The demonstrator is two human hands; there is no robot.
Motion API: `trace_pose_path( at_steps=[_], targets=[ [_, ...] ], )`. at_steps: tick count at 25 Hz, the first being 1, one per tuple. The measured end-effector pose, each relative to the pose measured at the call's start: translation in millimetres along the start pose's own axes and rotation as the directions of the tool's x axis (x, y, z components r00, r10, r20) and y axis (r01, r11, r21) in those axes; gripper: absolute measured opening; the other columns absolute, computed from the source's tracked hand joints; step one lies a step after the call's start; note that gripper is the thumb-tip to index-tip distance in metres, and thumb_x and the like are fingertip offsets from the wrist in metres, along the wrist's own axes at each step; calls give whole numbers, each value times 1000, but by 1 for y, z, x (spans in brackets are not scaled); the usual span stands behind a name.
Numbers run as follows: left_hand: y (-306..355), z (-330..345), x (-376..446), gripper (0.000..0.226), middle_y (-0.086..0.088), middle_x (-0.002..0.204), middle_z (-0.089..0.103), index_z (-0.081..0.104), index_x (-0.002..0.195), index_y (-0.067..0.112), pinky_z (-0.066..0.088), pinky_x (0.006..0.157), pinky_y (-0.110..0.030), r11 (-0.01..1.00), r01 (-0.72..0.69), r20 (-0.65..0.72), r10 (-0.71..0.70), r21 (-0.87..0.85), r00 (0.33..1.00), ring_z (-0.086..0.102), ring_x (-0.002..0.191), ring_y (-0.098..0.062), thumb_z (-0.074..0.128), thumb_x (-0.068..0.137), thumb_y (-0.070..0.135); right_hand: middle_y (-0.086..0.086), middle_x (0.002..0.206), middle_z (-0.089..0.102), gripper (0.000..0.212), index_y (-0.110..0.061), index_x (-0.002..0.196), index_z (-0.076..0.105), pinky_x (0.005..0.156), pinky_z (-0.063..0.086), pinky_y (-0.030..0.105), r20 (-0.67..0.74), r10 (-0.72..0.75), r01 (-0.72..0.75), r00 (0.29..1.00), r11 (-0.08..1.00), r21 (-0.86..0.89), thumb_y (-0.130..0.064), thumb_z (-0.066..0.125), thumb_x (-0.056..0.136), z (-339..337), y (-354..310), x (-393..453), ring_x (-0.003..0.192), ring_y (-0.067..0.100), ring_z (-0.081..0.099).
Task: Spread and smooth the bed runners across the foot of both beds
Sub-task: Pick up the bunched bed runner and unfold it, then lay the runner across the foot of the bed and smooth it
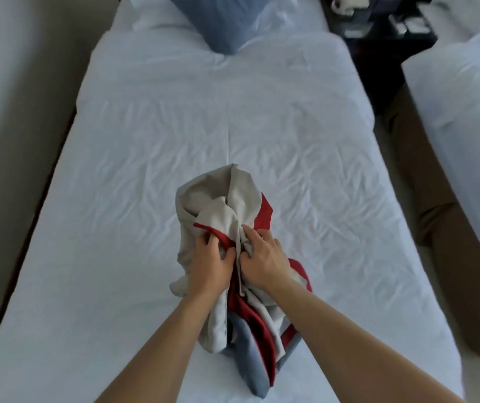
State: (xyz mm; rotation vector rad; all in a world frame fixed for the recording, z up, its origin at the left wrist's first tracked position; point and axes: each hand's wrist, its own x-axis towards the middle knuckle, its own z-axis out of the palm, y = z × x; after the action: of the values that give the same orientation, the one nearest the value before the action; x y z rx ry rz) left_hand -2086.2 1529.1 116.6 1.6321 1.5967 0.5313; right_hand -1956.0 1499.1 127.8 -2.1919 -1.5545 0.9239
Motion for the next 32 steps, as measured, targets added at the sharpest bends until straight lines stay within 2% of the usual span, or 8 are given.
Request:
trace_pose_path(
  at_steps=[10,14,18,20,23,24,28,32],
  targets=[
    [-144,67,32,42,-13,131,51,50,134,17,50,88,-45,954,-13,71,-8,300,997,53,107,-35,56,93,25,-4,134,46,48,-36,133,43,86,43,52,-128,-16,-34,992,924,-381,-52,45,88,154,46,39,126,28,40],
    [-139,37,24,55,-7,128,56,50,132,18,50,91,-44,971,35,-32,-28,238,999,54,111,-28,64,87,46,6,153,35,59,-31,145,35,117,17,62,-133,-3,-48,991,924,-379,-38,36,87,136,25,32,145,32,24],
    [-162,0,25,66,-7,135,57,48,137,18,38,105,-46,896,315,-170,-273,313,947,51,124,-28,61,85,56,6,149,38,56,-19,141,41,121,8,59,-104,-261,197,960,889,-413,-26,32,87,129,-18,39,146,28,25],
    [-176,-8,27,55,-6,119,66,50,132,18,38,101,-45,821,404,-71,-412,403,908,60,112,-29,60,85,46,5,144,41,55,-18,139,45,121,8,58,13,-366,332,930,827,-454,-19,36,85,139,-31,46,143,29,28],
    [-187,-10,27,8,5,72,60,48,89,22,36,82,-38,842,337,42,-389,421,920,65,82,-26,53,86,27,9,143,45,53,-14,135,52,121,8,59,126,-393,400,911,767,-502,-16,40,83,160,-39,49,142,32,31],
    [-190,-13,28,9,6,68,56,44,82,22,33,77,-37,854,313,46,-364,416,930,64,79,-27,51,87,23,10,143,46,52,-12,133,55,121,8,59,152,-399,418,904,755,-506,-15,45,82,165,-41,48,141,33,32],
    [-219,-69,39,12,-11,91,69,61,97,16,35,77,-39,817,262,-106,-242,514,964,64,90,-36,55,86,16,15,146,45,52,-10,131,55,121,4,59,234,-408,468,883,710,-526,-11,39,82,174,-54,46,143,36,30],
    [-271,-161,49,15,-16,85,67,68,95,12,37,78,-43,731,392,-331,-238,559,913,62,83,-39,59,84,11,12,146,43,53,-11,136,51,121,-4,57,282,-410,498,867,695,-520,-10,42,83,182,-81,47,146,33,23]
  ],
)
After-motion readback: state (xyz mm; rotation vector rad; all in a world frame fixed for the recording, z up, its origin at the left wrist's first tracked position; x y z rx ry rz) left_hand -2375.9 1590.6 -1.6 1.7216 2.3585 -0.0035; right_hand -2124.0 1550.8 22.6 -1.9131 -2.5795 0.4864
